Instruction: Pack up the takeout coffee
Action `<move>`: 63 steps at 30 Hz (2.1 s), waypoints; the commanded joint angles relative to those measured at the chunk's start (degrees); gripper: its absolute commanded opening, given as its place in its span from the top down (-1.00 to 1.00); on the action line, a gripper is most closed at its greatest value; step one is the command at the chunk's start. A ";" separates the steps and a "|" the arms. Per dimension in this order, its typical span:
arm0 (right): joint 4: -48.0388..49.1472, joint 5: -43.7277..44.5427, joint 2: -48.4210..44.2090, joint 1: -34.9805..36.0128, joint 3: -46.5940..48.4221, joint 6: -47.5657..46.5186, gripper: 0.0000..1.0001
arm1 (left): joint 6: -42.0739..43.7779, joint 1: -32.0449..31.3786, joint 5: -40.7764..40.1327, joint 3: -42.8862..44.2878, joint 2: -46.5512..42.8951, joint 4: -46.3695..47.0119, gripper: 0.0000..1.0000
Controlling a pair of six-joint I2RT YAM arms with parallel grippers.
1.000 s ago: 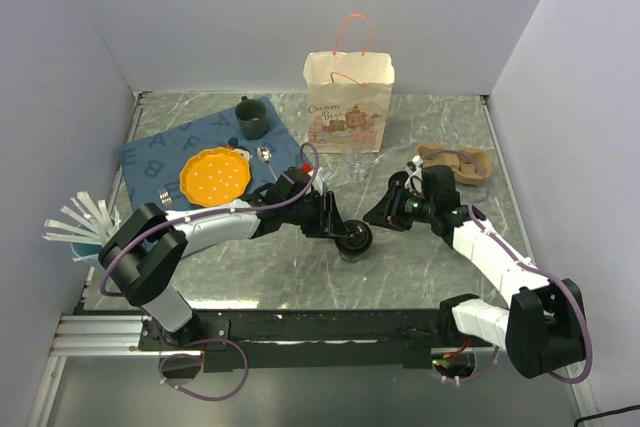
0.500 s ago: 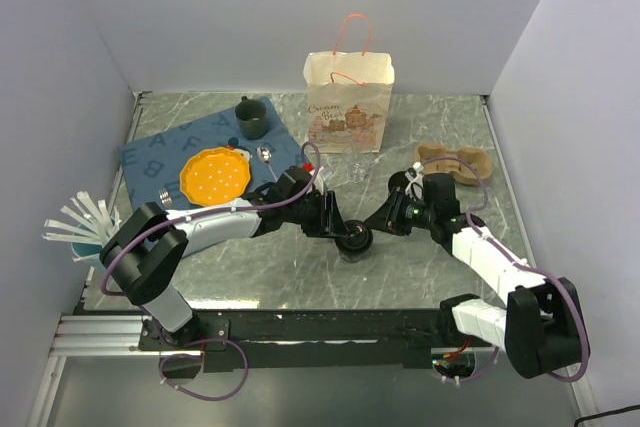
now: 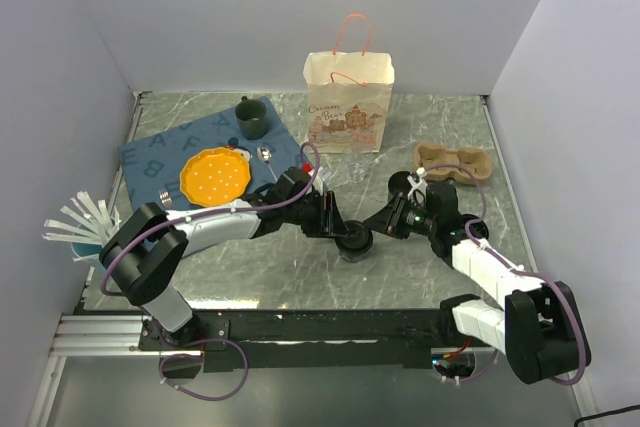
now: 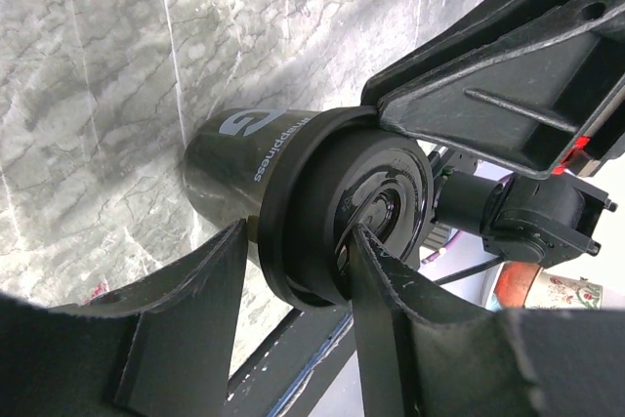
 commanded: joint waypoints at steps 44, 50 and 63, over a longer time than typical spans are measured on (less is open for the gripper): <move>-19.93 11.65 -15.15 2.50 -8.21 9.92 0.54 | 2.81 -2.92 -11.43 -8.88 7.56 -18.95 0.06; -17.91 14.73 -15.50 1.09 -13.14 10.71 0.63 | 2.89 -2.92 -11.25 -9.93 7.91 -18.86 0.06; -32.50 13.94 -21.30 1.00 3.63 4.04 0.27 | 3.69 -2.92 -12.74 -9.49 7.91 -20.35 0.07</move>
